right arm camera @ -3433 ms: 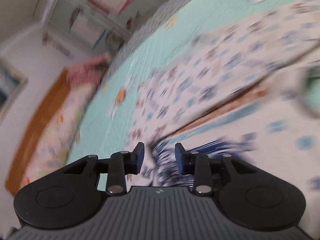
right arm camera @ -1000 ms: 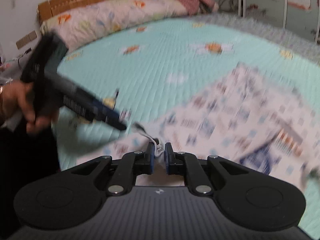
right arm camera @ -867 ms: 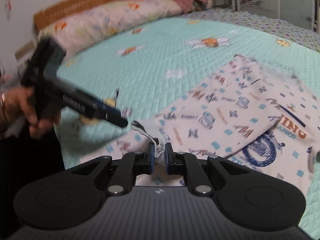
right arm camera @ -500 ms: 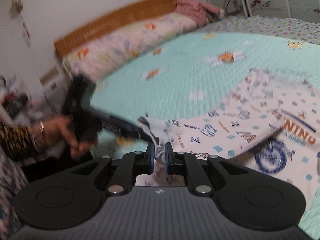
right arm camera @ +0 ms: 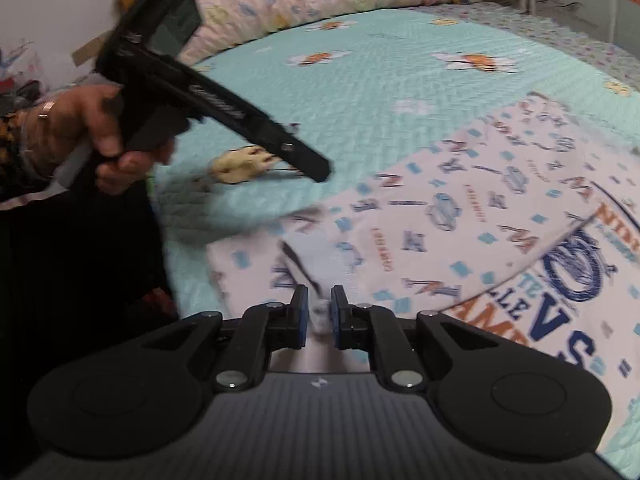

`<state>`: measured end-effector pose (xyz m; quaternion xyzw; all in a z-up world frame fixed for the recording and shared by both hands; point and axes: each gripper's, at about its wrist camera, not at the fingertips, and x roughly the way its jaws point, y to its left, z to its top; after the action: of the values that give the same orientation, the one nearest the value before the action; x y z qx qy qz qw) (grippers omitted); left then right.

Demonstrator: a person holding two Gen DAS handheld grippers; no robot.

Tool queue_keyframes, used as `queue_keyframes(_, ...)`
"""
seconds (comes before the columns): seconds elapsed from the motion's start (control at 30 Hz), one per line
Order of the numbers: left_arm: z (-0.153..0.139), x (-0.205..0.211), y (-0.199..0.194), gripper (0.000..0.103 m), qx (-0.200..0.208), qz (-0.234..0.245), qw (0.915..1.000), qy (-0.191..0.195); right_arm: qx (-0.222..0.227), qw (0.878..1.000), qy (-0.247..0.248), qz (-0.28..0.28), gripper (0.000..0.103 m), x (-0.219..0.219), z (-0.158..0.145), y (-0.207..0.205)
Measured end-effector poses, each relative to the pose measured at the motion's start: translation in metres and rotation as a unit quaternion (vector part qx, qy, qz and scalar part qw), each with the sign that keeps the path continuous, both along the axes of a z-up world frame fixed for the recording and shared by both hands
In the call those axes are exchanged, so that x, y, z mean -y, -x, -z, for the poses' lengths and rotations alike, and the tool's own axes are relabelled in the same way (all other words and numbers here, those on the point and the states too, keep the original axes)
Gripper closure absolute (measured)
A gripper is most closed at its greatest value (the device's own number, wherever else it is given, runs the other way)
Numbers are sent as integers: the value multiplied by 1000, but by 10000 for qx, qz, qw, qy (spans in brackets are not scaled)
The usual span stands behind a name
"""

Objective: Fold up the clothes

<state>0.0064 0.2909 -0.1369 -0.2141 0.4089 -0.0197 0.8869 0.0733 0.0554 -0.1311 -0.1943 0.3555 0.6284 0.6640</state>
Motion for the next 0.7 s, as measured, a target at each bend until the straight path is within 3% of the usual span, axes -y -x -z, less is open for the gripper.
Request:
queue_keyframes(0.13,-1,7,-1,38,15,89,10000,-20,114,9996,195,-143,90,-3,11,10)
queue_keyframes(0.33,-15,17,-7,38,385,245,9989,109,-904,9944,-356,418,89,14,4,-12)
queue_keyframes(0.43,-22,27,-17,38,662,414,9966,279,-1450,9812,-810,988,88,24,0,-32)
queue_keyframes(0.47,-18,31,-21,38,614,464,9967,261,-1637,9758,-839,1185,86,26,3,-40)
queue_keyframes(0.53,-6,38,-28,38,430,555,9974,180,-1839,9680,-434,1649,73,27,21,-51)
queue_keyframes(0.6,15,47,-34,39,-96,751,9971,36,-1964,9623,-206,1871,76,32,37,-57)
queue_keyframes(0.7,20,57,-23,38,62,986,9945,-334,-2431,9464,-471,2073,75,48,37,-64)
